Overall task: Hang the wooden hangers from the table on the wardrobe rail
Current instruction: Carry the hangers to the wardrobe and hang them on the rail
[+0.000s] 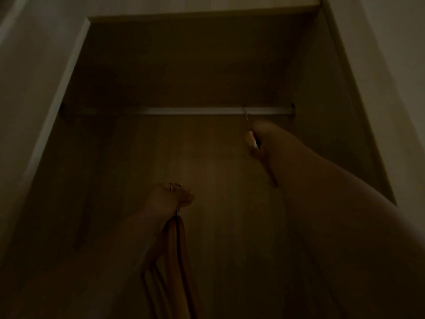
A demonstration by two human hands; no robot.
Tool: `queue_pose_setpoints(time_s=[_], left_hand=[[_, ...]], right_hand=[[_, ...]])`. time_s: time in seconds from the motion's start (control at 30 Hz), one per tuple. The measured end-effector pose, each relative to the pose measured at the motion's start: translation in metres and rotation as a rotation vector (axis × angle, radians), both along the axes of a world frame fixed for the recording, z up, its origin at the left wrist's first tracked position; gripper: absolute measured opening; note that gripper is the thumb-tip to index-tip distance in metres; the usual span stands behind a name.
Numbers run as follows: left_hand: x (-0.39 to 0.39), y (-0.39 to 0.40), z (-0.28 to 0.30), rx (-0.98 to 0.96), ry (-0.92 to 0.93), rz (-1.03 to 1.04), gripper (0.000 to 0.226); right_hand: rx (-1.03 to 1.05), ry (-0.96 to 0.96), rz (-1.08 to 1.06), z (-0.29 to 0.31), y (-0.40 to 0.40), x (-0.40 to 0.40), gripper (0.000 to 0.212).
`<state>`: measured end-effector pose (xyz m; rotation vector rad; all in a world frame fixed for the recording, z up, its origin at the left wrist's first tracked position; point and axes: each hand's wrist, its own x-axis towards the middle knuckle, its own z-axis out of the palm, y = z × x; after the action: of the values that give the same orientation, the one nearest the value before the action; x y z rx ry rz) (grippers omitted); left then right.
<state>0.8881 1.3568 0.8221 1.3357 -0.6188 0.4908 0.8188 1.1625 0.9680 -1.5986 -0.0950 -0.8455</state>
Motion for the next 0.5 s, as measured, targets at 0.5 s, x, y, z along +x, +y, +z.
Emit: queue_pose_setpoints(time_s=[0.5], left_hand=[[-0.012,0.004,-0.007,-0.007,0.031,-0.011,0.021]], right_hand=[[-0.145,-0.189,-0.164,-0.025,-0.011,-0.038,0.027]])
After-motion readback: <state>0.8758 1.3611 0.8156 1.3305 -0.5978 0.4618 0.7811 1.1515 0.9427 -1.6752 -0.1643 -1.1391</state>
